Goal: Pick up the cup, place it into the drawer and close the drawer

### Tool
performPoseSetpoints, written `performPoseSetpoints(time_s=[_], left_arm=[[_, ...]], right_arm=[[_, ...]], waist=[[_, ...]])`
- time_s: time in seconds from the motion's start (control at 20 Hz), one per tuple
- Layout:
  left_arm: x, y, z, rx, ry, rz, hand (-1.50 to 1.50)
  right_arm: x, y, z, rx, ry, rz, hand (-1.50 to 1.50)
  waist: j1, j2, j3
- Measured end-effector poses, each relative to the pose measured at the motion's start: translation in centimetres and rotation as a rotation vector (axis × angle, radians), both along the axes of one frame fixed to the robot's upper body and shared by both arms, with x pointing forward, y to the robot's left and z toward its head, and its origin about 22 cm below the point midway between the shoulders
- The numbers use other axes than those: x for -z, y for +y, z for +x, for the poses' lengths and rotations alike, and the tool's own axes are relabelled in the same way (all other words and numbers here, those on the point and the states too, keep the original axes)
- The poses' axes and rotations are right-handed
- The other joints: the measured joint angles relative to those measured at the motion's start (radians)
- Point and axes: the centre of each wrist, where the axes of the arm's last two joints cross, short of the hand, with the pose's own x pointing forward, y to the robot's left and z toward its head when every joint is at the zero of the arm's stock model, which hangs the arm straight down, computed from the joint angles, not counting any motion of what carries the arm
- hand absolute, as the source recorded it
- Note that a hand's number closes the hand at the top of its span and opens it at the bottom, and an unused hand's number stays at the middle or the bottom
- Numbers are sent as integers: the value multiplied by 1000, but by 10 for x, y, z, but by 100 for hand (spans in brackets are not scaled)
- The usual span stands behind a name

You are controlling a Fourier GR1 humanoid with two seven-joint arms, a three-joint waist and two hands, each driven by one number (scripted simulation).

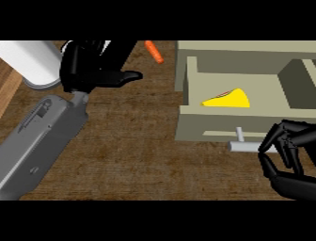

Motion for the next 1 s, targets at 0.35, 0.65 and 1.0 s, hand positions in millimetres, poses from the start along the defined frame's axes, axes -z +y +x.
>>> performPoseSetpoints(time_s=[0.35, 0.65, 1.0], left_arm=[[15, 49, -39, 0, 23, -17, -150], [36, 86, -65, -18, 30, -25, -150], [49, 120, -89, -29, 34, -15, -150]], right_arm=[[13, 7, 9, 0, -40, -217, 150], [31, 23, 27, -17, -87, -473, 150], [79, 40, 55, -11, -86, -599, -150]], waist=[[-3, 4, 0], [-3, 7, 0], [-16, 9, 0]])
